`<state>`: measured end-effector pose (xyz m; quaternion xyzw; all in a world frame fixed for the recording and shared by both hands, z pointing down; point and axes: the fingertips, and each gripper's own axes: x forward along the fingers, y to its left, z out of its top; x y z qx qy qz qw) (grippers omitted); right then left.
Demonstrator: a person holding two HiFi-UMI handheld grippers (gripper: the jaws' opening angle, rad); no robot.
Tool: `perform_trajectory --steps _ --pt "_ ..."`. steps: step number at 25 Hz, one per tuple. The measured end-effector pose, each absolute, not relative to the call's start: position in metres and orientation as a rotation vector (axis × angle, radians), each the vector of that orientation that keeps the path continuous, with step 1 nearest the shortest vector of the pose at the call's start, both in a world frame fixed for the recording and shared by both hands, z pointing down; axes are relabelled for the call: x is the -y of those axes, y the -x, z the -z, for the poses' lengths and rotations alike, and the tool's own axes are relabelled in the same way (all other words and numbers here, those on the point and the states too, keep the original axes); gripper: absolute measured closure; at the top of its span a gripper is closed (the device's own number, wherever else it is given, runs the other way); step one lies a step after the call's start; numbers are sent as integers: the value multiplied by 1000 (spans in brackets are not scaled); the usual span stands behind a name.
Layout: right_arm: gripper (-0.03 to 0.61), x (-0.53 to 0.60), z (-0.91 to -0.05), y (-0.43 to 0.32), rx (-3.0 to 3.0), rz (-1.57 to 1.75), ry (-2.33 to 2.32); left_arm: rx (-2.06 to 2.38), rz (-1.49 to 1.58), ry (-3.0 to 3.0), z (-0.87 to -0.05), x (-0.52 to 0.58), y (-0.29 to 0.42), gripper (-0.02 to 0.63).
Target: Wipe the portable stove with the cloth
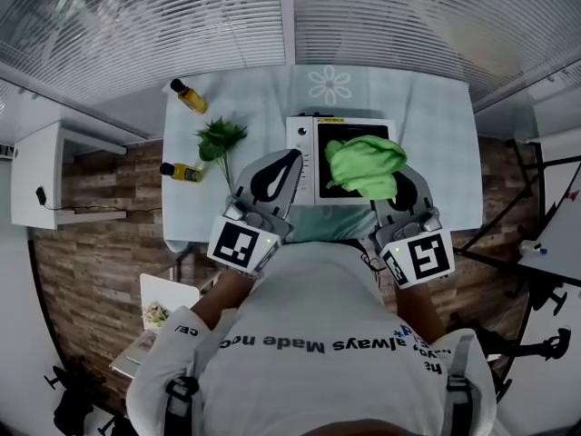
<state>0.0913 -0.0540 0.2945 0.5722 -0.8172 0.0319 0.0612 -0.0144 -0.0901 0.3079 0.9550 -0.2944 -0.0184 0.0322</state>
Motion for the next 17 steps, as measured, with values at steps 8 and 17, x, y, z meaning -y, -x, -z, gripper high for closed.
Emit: perform_trajectory --steps 8,17 --pt "555 55 -290 -108 2470 -91 -1746 913 51 -2935 -304 87 7 601" --pt "555 51 -286 -113 2479 -83 -1732 926 70 -2927 -300 86 -1 601"
